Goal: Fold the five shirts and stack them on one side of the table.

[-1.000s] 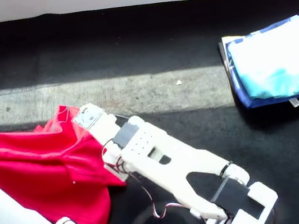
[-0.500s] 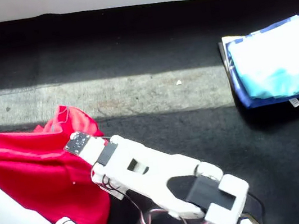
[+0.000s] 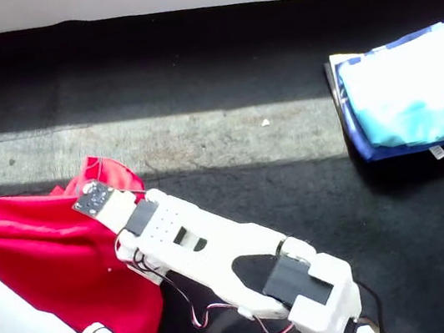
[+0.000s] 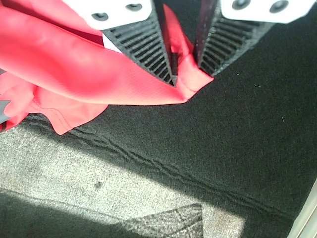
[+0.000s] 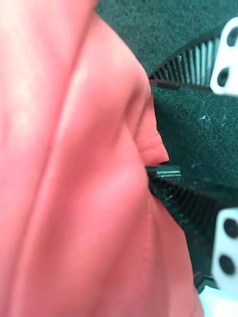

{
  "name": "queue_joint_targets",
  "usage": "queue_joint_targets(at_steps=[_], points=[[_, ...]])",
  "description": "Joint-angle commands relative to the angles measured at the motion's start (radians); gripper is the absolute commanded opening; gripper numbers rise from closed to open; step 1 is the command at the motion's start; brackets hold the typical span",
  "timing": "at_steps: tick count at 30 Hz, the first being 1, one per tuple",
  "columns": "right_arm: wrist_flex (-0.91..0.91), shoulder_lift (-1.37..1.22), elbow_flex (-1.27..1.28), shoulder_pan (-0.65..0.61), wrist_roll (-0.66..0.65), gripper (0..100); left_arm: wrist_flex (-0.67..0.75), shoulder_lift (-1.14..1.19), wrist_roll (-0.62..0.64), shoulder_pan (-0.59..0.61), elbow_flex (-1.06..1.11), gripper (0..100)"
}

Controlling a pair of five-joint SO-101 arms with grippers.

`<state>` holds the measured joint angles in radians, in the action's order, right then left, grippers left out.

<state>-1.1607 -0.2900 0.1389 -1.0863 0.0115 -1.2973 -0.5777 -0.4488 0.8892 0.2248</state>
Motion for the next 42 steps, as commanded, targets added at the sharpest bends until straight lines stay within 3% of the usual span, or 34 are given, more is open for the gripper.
queue_joint_targets(at_steps=[1,16,19,23,26,32,35,38,42], points=[[-0.008,-0.004,-0.047,-0.002,0.002,24.8,-0.002,-0.001,-0.011,-0.012,-0.033,1],[0.007,-0.134,-0.090,0.002,-0.035,24.5,-0.002,-0.001,-0.011,-0.007,-0.038,1],[-0.036,-0.139,-0.140,0.033,-0.049,18.7,-0.002,-0.001,-0.011,-0.007,-0.038,1],[-0.074,-0.137,-0.205,0.133,-0.051,0.4,-0.002,0.004,-0.011,-0.013,-0.031,1],[-0.076,-0.137,-0.219,0.239,-0.054,0.6,-0.002,0.008,-0.011,-0.028,-0.028,1],[-0.104,-0.064,-0.257,0.469,-0.058,0.5,0.009,0.019,-0.012,-0.203,0.116,1],[-0.150,0.018,-0.317,0.579,-0.132,0.5,0.020,0.090,-0.006,-0.337,0.170,1],[-0.185,0.087,-0.389,0.699,-0.181,0.5,0.011,0.163,0.035,-0.450,0.096,1],[-0.219,0.137,-0.498,0.857,-0.233,0.5,-0.106,0.240,0.066,-0.584,-0.182,1]])
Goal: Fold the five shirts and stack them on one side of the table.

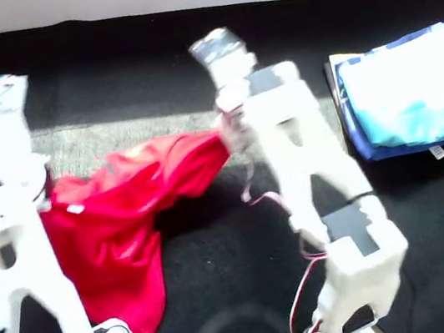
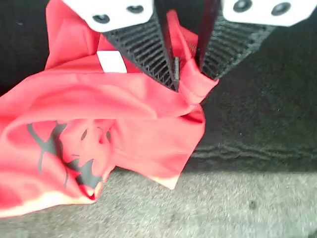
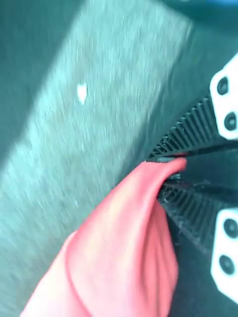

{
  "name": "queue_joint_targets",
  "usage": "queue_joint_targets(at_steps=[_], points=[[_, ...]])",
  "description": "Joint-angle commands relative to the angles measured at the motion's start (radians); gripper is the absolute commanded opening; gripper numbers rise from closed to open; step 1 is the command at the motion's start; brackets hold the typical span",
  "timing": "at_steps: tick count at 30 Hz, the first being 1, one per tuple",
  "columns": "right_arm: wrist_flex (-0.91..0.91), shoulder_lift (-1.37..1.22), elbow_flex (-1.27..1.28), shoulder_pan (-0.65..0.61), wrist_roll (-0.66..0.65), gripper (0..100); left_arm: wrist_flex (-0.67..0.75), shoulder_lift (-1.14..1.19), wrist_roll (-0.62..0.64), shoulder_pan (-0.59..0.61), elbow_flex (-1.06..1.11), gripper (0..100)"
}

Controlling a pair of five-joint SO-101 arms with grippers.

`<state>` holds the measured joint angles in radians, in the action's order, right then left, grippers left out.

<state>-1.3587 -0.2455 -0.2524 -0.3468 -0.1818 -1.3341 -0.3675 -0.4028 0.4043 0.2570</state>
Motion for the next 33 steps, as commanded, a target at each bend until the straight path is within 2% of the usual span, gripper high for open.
queue_joint_targets(at_steps=[1,5,10,14,18,23,28,33], points=[[-0.025,0.097,-0.139,0.151,-0.051,0.5,-0.101,0.050,0.020,-0.133,-0.295,1],[-0.048,0.101,-0.303,0.269,-0.066,0.5,-0.224,0.153,0.020,-0.234,-0.628,1],[-0.091,0.102,-0.544,0.349,-0.080,0.5,-0.315,0.269,0.020,-0.280,-0.998,1],[-0.104,0.102,-0.713,0.367,-0.089,0.5,-0.328,0.311,0.020,-0.280,-1.201,1],[-0.128,0.104,-0.835,0.367,-0.092,0.5,-0.331,0.311,0.020,-0.280,-1.288,1],[-0.214,0.104,-0.934,0.363,-0.092,0.5,-0.427,0.315,0.020,-0.306,-1.285,1],[-0.328,0.097,-0.941,0.366,-0.101,0.5,-0.434,0.309,0.020,-0.317,-1.063,1],[-0.403,0.097,-0.934,0.367,-0.176,0.5,-0.434,0.309,0.020,-0.326,-0.780,1]])
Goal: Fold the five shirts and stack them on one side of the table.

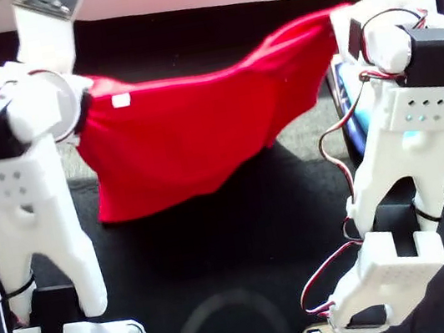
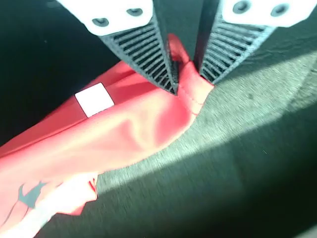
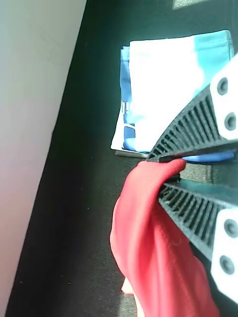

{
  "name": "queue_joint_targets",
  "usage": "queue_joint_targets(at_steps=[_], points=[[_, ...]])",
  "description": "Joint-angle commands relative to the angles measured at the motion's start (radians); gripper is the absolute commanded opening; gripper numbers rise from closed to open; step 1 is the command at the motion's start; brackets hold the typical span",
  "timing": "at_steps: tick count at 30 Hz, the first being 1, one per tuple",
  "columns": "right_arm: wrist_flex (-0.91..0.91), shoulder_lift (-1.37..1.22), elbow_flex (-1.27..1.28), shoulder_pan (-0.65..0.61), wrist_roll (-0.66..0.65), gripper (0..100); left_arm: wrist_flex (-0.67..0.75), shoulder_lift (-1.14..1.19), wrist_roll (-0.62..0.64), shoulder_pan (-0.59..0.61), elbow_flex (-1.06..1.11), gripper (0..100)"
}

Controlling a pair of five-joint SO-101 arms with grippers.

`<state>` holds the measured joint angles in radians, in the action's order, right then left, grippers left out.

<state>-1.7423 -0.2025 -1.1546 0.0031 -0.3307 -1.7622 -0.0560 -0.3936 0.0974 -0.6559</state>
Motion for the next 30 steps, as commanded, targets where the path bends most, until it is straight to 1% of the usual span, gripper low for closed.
queue_joint_targets(at_steps=[1,6,9,11,14,18,22,25,27,30], points=[[-0.019,0.054,-0.018,0.024,-0.029,0.5,-0.006,-0.002,0.011,-0.021,0.193,1],[-0.021,0.062,0.122,0.058,-0.029,0.5,-0.006,-0.002,0.011,-0.053,0.460,1],[-0.021,0.062,0.211,0.074,-0.025,0.5,-0.005,-0.001,0.012,-0.108,0.596,1],[-0.021,0.064,0.271,0.088,-0.023,0.5,0.006,-0.001,0.061,-0.151,0.659,1],[-0.021,0.064,0.354,0.105,-0.023,0.5,0.089,-0.001,0.137,-0.213,0.739,1],[-0.021,0.093,0.460,0.130,-0.023,0.5,0.187,-0.001,0.149,-0.278,0.849,1],[-0.015,0.214,0.630,0.137,-0.023,0.5,0.249,-0.001,0.206,-0.286,0.946,1],[0.039,0.321,0.808,0.142,-0.023,0.5,0.265,-0.001,0.247,-0.283,0.992,1],[0.093,0.387,0.943,0.145,-0.023,0.5,0.258,-0.001,0.249,-0.282,1.007,3],[0.179,0.472,1.130,0.145,-0.028,0.5,0.216,-0.001,0.245,-0.272,1.003,14]])
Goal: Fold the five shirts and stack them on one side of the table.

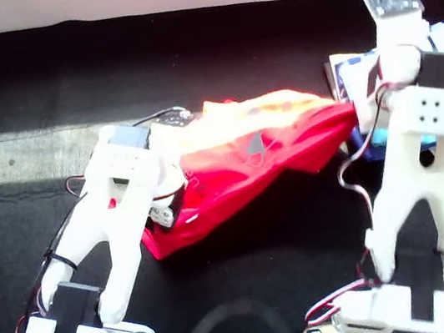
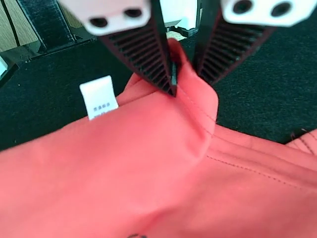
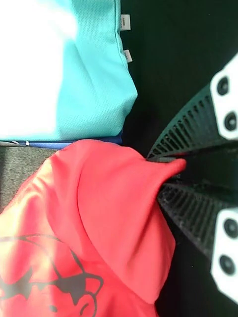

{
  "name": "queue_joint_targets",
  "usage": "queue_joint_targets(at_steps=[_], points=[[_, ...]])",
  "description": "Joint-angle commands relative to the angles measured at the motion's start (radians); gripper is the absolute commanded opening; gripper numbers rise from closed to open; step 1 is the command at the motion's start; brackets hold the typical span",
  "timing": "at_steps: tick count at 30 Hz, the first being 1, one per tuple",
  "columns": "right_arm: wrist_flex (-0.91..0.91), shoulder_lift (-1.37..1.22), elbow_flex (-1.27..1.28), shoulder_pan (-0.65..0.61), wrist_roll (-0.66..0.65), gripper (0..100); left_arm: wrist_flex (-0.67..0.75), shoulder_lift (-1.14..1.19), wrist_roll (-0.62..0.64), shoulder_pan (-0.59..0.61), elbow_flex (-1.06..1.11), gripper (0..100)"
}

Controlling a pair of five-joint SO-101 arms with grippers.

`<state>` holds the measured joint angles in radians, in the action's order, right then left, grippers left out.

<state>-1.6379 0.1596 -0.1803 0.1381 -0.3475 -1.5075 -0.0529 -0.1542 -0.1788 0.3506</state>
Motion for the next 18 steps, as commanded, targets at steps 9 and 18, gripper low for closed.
queue_joint_targets(at_steps=[9,18], points=[[0.205,0.226,0.389,0.010,-0.012,0.5,-0.218,0.002,-0.083,0.120,-0.278,20],[0.205,0.228,0.386,0.070,-0.012,0.5,-0.103,0.093,-0.086,-0.062,-0.067,20]])
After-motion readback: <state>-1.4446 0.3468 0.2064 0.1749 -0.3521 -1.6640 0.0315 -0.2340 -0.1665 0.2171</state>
